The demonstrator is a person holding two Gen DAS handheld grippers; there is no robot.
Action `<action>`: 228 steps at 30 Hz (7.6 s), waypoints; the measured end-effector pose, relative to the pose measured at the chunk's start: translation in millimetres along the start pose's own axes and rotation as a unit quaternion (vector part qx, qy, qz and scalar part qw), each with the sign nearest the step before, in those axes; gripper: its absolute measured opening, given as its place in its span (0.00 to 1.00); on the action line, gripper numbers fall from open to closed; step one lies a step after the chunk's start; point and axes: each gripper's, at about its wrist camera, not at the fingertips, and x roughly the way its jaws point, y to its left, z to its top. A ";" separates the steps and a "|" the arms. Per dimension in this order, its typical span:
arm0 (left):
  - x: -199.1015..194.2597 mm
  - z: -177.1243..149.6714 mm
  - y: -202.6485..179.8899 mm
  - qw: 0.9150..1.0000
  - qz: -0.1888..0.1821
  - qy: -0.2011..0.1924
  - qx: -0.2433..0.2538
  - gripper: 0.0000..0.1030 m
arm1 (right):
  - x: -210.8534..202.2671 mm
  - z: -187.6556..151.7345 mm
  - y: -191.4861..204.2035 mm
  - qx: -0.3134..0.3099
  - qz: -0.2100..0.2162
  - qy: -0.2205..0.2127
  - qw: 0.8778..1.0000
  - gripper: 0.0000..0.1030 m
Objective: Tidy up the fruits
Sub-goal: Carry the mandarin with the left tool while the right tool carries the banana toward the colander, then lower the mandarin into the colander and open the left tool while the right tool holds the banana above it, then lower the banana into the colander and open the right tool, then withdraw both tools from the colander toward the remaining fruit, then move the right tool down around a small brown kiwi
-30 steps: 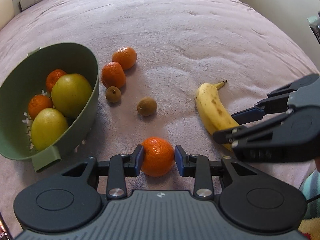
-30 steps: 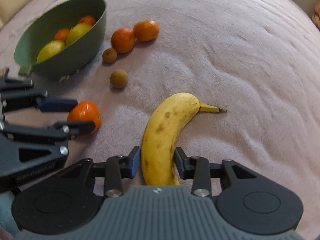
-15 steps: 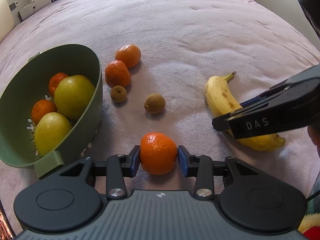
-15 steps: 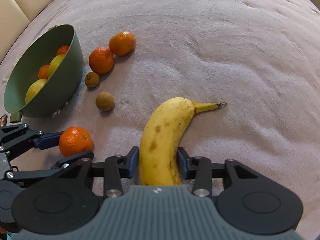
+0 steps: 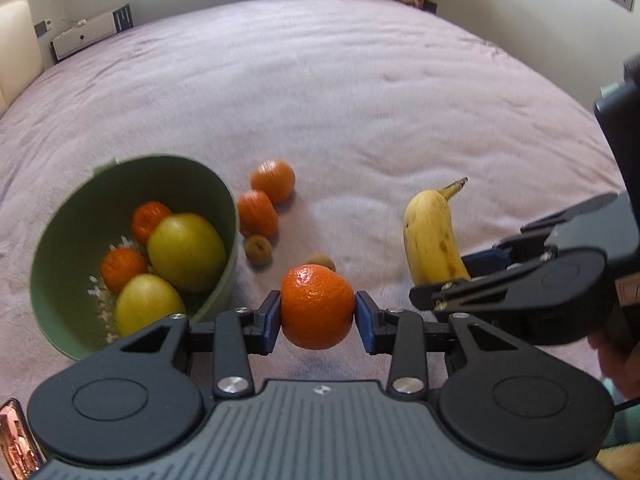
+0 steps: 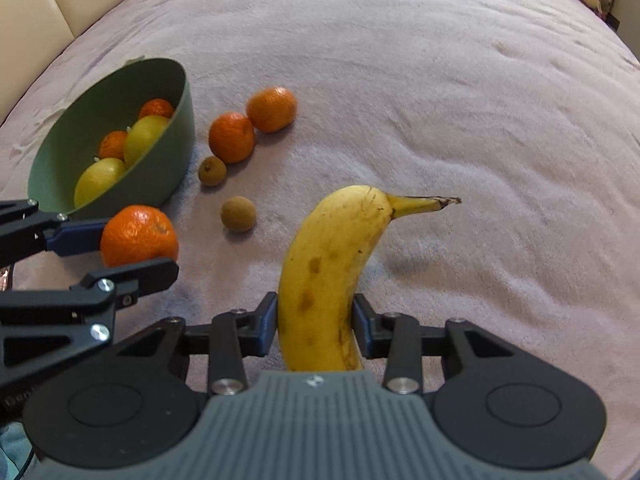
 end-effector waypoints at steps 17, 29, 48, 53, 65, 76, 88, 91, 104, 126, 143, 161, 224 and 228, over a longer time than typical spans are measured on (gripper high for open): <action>-43.9 38.5 62.8 0.996 0.070 -0.035 -0.044 0.42 | -67.9 43.9 49.4 -0.058 0.025 -0.092 0.994 0.35; -39.6 37.1 106.8 0.990 0.095 -0.040 -0.098 0.42 | -84.5 97.3 98.1 -0.114 0.079 -0.128 0.982 0.35; 1.2 14.2 149.6 0.980 0.069 0.027 -0.186 0.42 | -26.9 136.0 137.5 -0.149 0.085 -0.092 0.981 0.35; 12.3 6.3 158.1 0.971 0.066 0.048 -0.223 0.43 | -15.8 138.2 140.6 -0.149 0.089 -0.080 0.982 0.35; 6.8 1.5 173.3 0.958 0.086 0.050 -0.268 0.43 | 8.1 137.7 146.5 -0.123 0.108 -0.049 0.985 0.35; -19.6 12.5 176.4 0.956 0.105 0.022 -0.273 0.59 | -6.7 145.7 152.2 -0.117 0.117 -0.052 0.985 0.35; -63.4 11.1 206.7 0.929 0.131 -0.048 -0.342 0.65 | -15.1 156.4 154.8 -0.066 0.160 -0.019 0.985 0.35; -60.8 6.9 216.0 0.921 0.139 -0.040 -0.363 0.65 | -8.7 155.1 155.3 -0.052 0.169 0.001 0.984 0.35; -55.9 -12.1 232.1 0.890 0.137 -0.028 -0.434 0.64 | 35.1 153.7 174.1 -0.026 0.192 0.053 0.980 0.35; -48.8 -11.9 231.0 0.883 0.152 -0.022 -0.443 0.64 | 85.8 151.0 194.7 -0.002 0.194 0.092 0.977 0.39; -46.3 2.4 208.0 0.907 0.149 -0.028 -0.394 0.64 | 32.8 148.4 171.5 -0.046 0.112 0.015 0.993 0.57; -43.8 25.9 144.5 0.958 0.109 -0.061 -0.256 0.64 | -41.7 98.5 120.5 -0.090 0.044 -0.117 0.988 0.63; 18.1 12.0 7.5 0.996 0.029 -0.035 -0.075 0.51 | -2.2 61.3 -0.9 -0.093 -0.033 -0.068 0.993 0.38; 16.7 23.2 11.5 0.998 0.028 -0.017 -0.059 0.49 | -5.2 76.9 -9.9 -0.104 -0.020 -0.064 0.992 0.38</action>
